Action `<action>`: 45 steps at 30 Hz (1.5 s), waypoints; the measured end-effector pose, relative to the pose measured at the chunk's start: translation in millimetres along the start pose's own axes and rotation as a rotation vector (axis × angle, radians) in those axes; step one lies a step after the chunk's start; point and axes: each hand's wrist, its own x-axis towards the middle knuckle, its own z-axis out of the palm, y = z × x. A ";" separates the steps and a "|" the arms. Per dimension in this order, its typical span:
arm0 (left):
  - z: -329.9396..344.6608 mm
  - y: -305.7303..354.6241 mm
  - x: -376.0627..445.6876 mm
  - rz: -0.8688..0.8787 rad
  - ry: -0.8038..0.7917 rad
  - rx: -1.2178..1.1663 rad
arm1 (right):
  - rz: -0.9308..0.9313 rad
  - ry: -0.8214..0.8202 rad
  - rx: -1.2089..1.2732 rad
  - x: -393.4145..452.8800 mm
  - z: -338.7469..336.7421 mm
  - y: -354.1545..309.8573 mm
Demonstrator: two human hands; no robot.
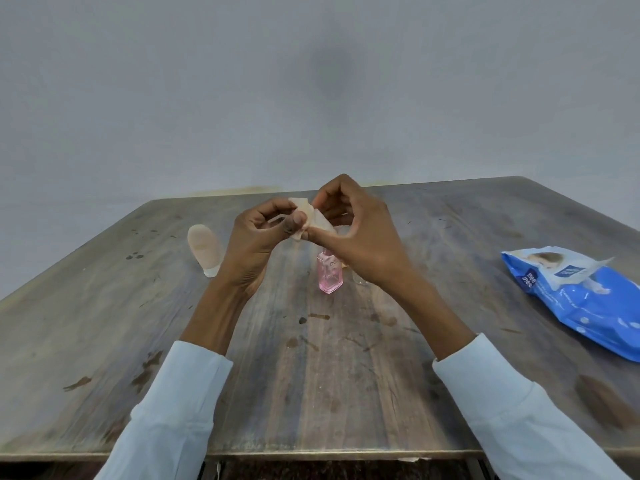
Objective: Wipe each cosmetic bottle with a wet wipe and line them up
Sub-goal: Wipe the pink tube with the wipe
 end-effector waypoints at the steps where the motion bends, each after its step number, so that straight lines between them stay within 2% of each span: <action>1: 0.0 0.4 -0.3 0.004 -0.007 0.007 | 0.067 -0.014 0.048 0.6 -2.1 0.9; 7: -0.9 4.2 -0.5 0.024 -0.054 0.020 | 0.358 -0.166 0.294 5.2 -12.4 3.1; 10: -0.1 6.7 -1.7 0.013 -0.105 -0.011 | 0.444 -0.286 0.404 6.6 -18.2 7.7; 12: 0.5 6.5 -2.1 -0.003 -0.119 -0.040 | 0.445 -0.271 0.446 6.6 -20.1 6.5; 14: 0.5 7.0 -1.7 -0.008 -0.089 -0.037 | 0.355 -0.180 0.382 5.4 -16.9 2.7; 19: 4.9 1.9 -0.5 -0.003 0.039 0.088 | -0.043 -0.006 -0.083 -0.2 2.1 5.6; 23: 3.8 -3.2 3.0 -0.002 0.100 0.126 | -0.164 0.121 -0.304 -2.6 8.7 4.7; 28: 3.4 -3.7 3.0 0.005 0.097 0.128 | -0.064 0.089 -0.078 -0.1 3.8 2.1; 31: 4.6 -3.1 3.0 0.022 0.105 0.128 | 0.089 0.075 0.105 0.5 1.3 -4.3; 34: 7.7 -0.2 2.1 0.023 0.117 0.146 | 0.288 0.065 0.396 3.5 -5.6 -8.2; 38: 16.4 -0.4 -2.8 0.108 0.097 0.436 | 0.387 0.094 0.659 6.4 -16.6 -9.6; 42: 30.3 -2.6 -10.4 0.247 0.041 0.694 | 0.347 0.131 0.624 4.0 -16.3 -14.5; 45: 32.8 -4.2 -11.2 0.336 0.035 0.793 | 0.308 0.134 0.569 3.8 -12.7 -14.6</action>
